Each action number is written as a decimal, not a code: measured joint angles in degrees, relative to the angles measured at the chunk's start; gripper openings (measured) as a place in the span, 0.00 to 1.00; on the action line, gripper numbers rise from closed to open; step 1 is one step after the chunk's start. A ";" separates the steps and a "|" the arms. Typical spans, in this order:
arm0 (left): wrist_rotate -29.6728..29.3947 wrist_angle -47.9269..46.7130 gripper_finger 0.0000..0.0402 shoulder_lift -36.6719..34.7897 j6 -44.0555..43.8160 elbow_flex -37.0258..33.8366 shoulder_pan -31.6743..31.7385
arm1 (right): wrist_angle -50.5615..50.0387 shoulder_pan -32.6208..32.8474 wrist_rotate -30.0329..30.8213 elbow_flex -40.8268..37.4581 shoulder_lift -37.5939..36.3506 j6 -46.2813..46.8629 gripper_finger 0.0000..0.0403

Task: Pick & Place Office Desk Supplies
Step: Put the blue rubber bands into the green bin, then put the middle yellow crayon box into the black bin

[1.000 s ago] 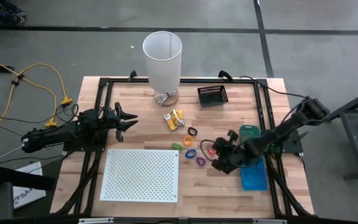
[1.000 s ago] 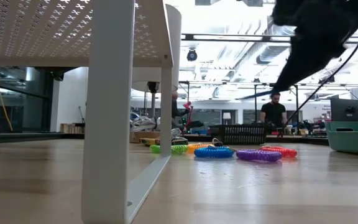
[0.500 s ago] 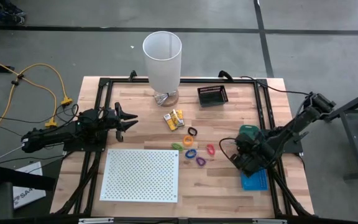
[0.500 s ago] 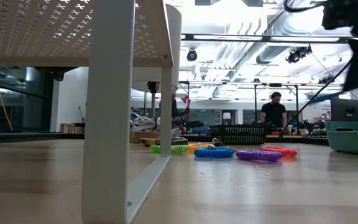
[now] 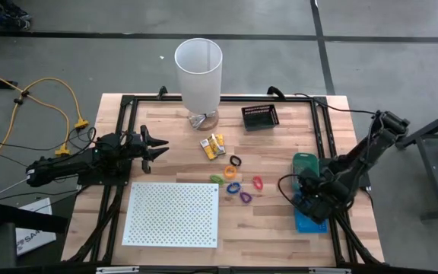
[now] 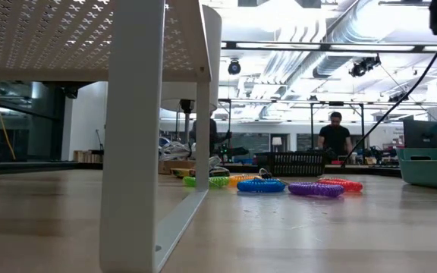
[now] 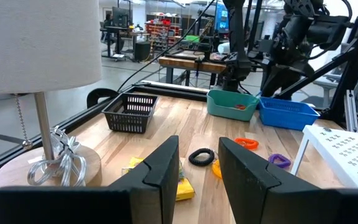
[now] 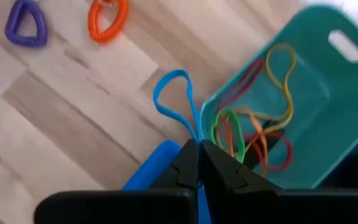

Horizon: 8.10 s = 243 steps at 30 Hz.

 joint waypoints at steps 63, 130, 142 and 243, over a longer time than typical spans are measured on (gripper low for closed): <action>0.00 0.00 0.27 -0.01 0.00 0.00 -0.02 | -9.56 -5.49 -7.13 0.00 25.34 15.45 0.01; 0.00 -0.02 0.27 -0.01 0.00 0.00 0.00 | -0.68 -5.89 9.20 0.00 12.32 4.30 0.23; 0.00 -0.02 0.27 0.01 0.00 0.00 -0.01 | 25.83 -7.35 18.23 0.02 12.32 -24.03 0.23; 0.00 0.00 0.27 0.01 0.00 0.00 -0.02 | 71.94 -47.90 -3.55 0.04 12.95 -87.48 0.23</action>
